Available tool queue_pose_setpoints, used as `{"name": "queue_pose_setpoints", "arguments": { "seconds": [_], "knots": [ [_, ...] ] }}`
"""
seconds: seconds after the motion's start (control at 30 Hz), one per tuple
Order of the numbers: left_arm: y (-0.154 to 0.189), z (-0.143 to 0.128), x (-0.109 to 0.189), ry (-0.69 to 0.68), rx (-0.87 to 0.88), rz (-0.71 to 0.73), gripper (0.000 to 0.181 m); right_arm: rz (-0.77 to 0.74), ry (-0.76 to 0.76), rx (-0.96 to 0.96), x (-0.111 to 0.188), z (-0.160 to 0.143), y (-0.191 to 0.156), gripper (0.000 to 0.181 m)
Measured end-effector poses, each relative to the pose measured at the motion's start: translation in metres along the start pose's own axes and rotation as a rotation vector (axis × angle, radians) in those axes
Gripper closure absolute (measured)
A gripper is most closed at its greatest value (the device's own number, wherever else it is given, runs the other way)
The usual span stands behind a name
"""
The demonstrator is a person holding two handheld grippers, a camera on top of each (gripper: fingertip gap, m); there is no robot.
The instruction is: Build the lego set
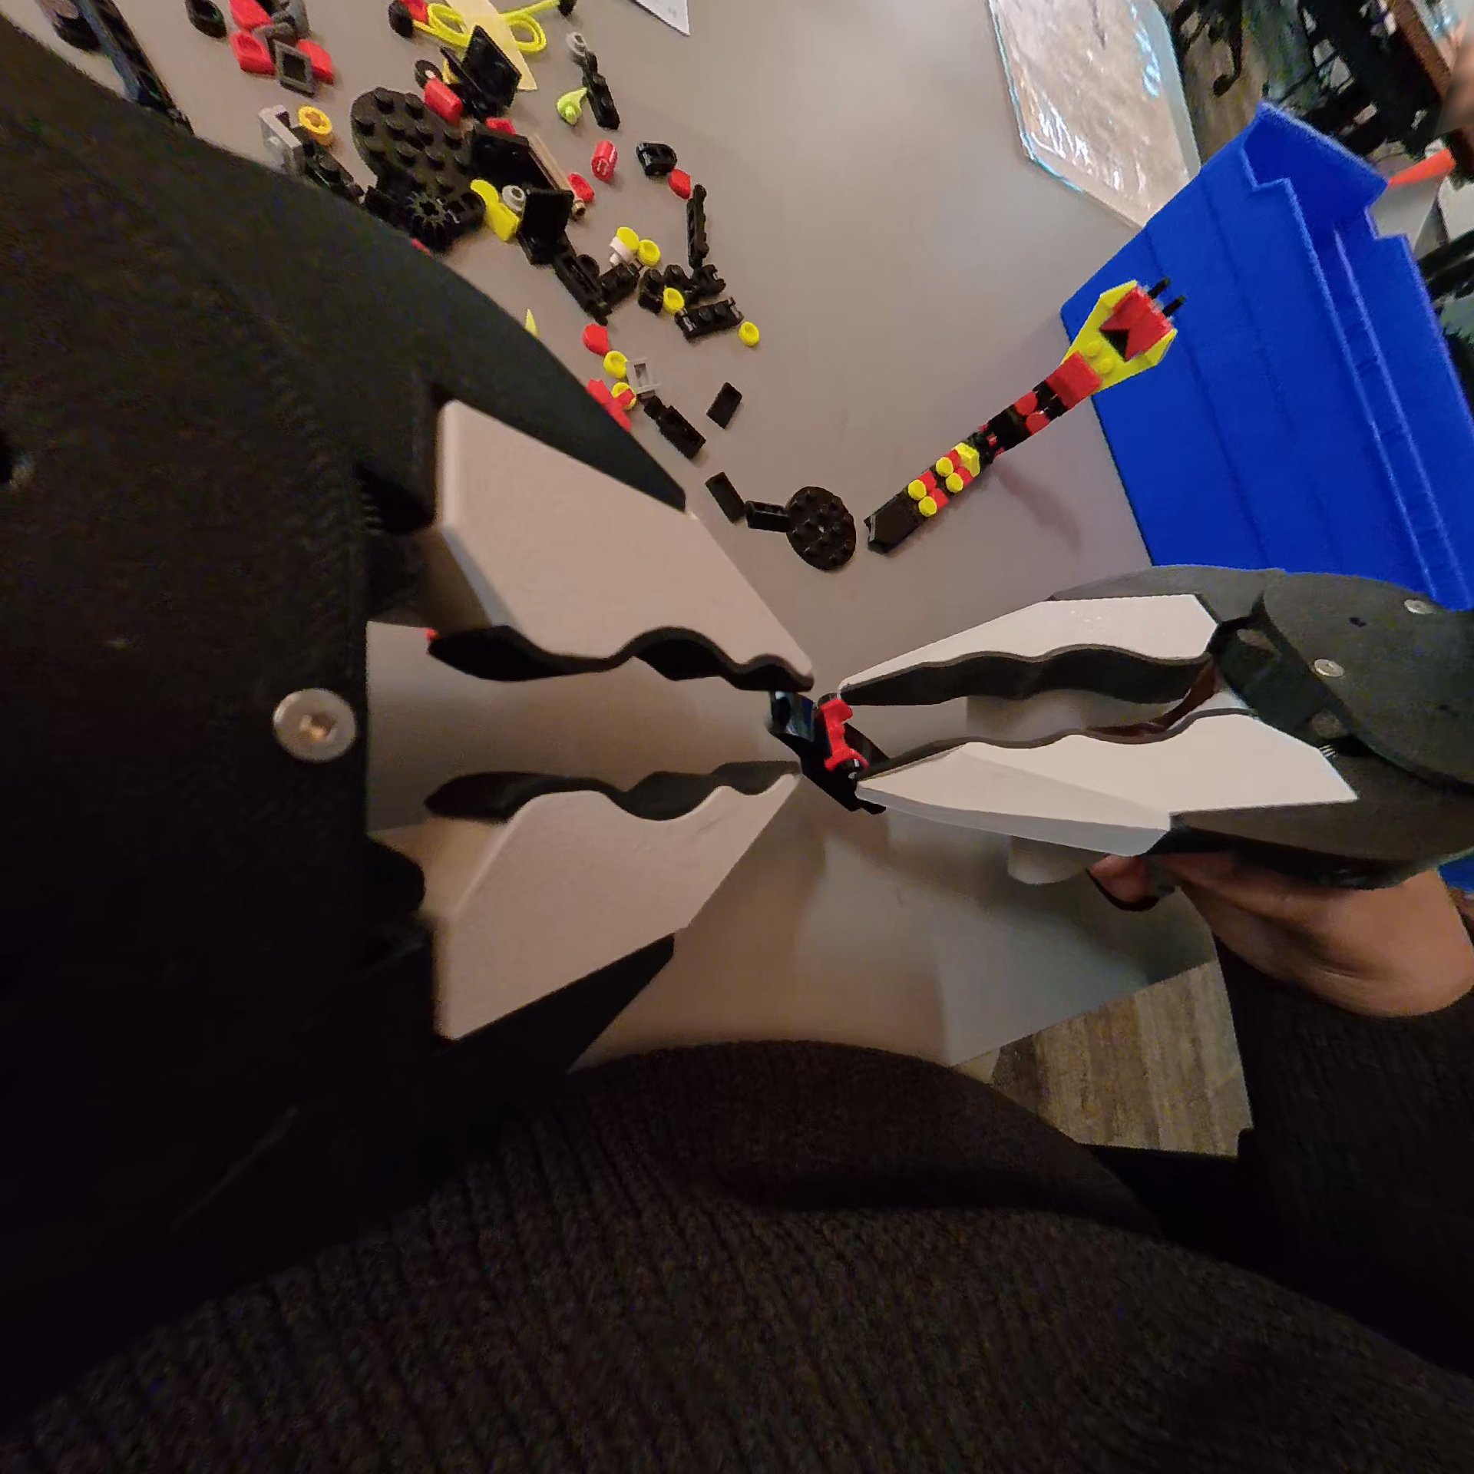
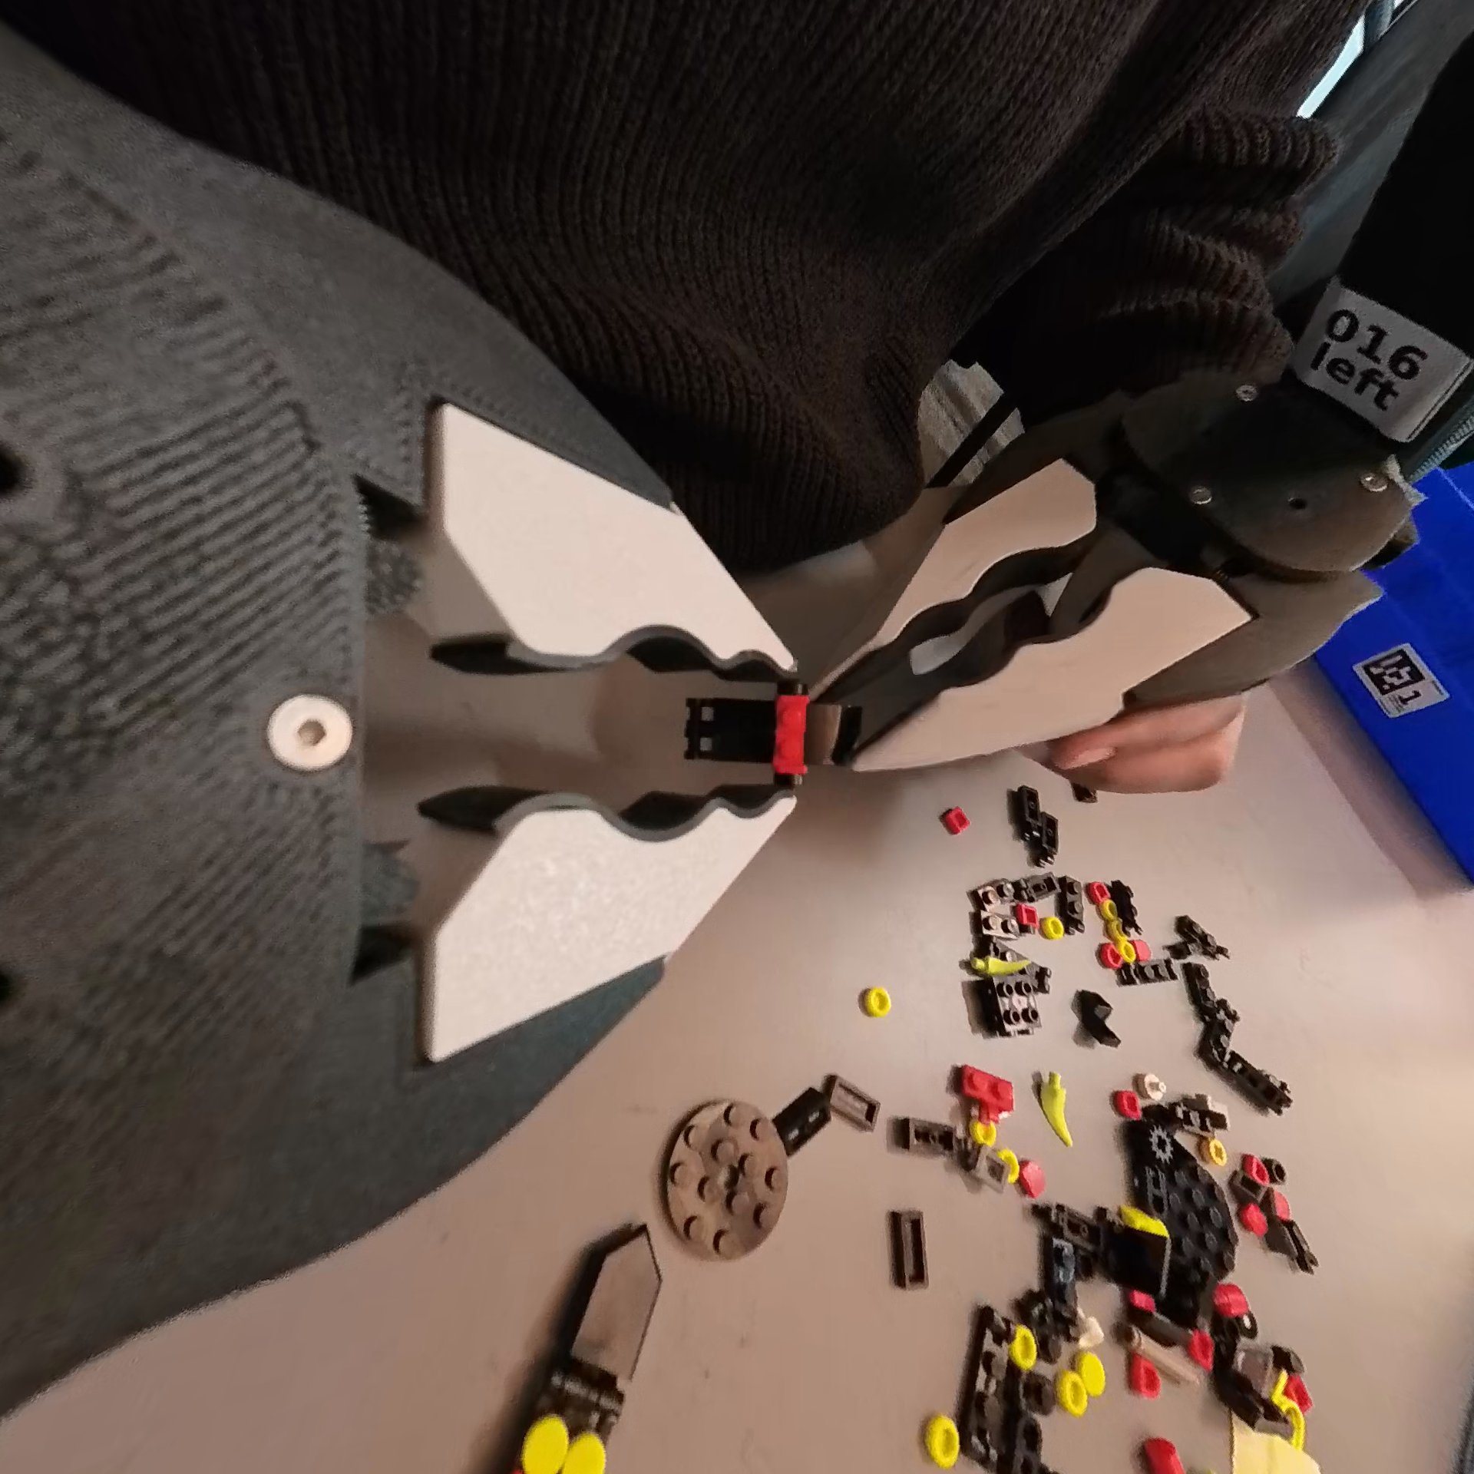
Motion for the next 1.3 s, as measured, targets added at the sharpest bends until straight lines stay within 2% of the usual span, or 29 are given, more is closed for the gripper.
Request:
{"name": "queue_pose_setpoints", "arguments": {
  "seconds": [0.4,0.53,0.73,1.0,1.1,1.3],
  "knots": [
    [-0.004,-0.004,-0.004,-0.024,0.060,-0.012,0.176,0.015,0.007,-0.046,0.000,-0.001,0.004,0.153],
    [-0.012,-0.005,-0.005,-0.029,0.244,-0.090,0.177,-0.007,0.000,-0.049,0.000,-0.002,0.007,0.150],
    [-0.018,-0.007,-0.009,-0.009,0.686,-0.366,0.177,-0.095,-0.003,-0.041,0.004,-0.003,0.018,0.149],
    [-0.033,-0.023,-0.015,-0.046,0.995,-0.389,0.177,-0.188,-0.108,0.026,-0.006,-0.014,0.024,0.149],
    [-0.034,-0.030,-0.018,-0.075,1.027,-0.367,0.177,-0.213,-0.145,0.056,-0.011,-0.017,0.023,0.150],
    [-0.034,-0.032,-0.017,-0.119,0.973,-0.316,0.174,-0.238,-0.152,0.070,-0.011,-0.017,0.025,0.151]
  ]
}}
Point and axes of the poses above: each gripper's, where its closed fingertips meet, x back along the fingers, z out of its top, y = z × x across the jaws, the point moved 2 cm from there along x, back along the fingers, and after that the axes turned 14 degrees about -y, right-handed, at the moved point
